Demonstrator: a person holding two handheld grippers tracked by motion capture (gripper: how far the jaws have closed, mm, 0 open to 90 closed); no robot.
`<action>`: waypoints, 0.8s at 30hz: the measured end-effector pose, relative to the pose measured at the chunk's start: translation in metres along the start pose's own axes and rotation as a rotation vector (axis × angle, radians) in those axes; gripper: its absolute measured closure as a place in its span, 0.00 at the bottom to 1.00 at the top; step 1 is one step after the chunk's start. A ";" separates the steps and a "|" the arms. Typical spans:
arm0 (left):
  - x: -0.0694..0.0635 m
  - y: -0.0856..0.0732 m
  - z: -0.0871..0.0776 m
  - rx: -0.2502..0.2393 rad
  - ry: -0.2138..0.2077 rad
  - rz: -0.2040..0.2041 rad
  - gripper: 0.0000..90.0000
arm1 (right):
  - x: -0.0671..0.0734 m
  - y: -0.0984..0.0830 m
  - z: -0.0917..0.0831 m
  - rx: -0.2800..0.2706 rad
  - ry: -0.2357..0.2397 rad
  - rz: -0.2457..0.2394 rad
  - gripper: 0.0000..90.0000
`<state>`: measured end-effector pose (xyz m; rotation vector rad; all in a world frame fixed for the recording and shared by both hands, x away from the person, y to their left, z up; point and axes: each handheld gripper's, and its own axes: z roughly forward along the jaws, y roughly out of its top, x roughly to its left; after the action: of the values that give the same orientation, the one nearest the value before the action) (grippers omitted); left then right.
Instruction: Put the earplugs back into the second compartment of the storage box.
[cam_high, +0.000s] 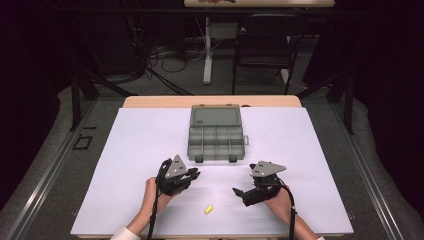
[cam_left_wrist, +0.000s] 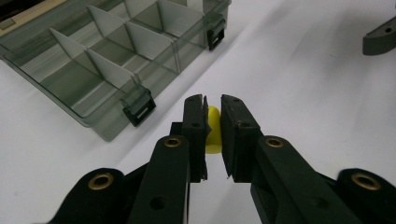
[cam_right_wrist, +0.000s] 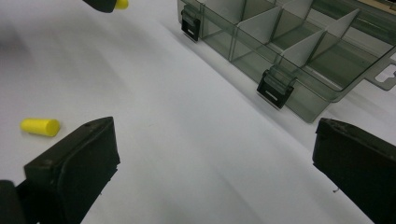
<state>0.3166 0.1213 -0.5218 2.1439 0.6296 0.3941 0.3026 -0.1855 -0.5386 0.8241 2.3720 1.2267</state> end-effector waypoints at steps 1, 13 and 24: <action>0.002 0.002 0.000 -0.004 0.000 -0.007 0.89 | 0.000 0.000 0.000 -0.001 -0.002 -0.002 0.00; 0.016 0.014 0.009 -0.007 0.032 -0.013 0.90 | -0.002 0.001 -0.002 -0.012 -0.007 -0.007 0.00; 0.027 0.018 0.015 -0.012 0.052 -0.021 0.90 | -0.002 0.001 -0.001 -0.010 -0.009 -0.008 0.00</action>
<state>0.3512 0.1174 -0.5145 2.1202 0.6769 0.4427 0.3038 -0.1871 -0.5374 0.8142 2.3577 1.2280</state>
